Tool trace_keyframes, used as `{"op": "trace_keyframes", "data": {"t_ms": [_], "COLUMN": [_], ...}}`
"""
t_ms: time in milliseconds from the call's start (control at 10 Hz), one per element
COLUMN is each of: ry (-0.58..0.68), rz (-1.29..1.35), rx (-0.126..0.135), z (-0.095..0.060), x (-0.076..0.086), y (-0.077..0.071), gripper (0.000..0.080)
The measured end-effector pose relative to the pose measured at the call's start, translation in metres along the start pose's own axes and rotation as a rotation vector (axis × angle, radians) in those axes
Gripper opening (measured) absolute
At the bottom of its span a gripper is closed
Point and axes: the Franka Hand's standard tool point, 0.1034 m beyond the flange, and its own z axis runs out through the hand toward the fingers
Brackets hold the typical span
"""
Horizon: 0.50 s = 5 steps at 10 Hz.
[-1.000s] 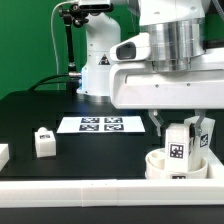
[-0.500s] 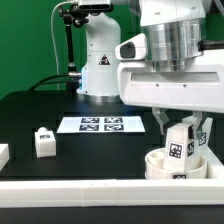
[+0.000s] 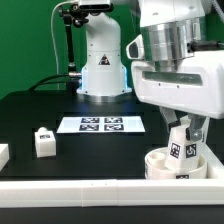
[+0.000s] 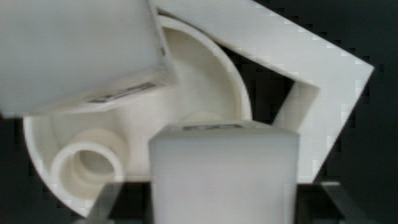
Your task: Assemble stool
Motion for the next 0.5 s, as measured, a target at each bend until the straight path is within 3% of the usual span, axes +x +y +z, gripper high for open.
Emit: {"op": "trace_keyframes", "data": {"t_ms": [300,500], "ry": [-0.005,-0.014], "rz": [0.253,0.372], "rx": [0.080,0.097], "z": [0.0014,0.0018], "x": [0.0000,-0.0023], "y": [-0.0055,-0.0069], "gripper": [0.0338,0.0338]}}
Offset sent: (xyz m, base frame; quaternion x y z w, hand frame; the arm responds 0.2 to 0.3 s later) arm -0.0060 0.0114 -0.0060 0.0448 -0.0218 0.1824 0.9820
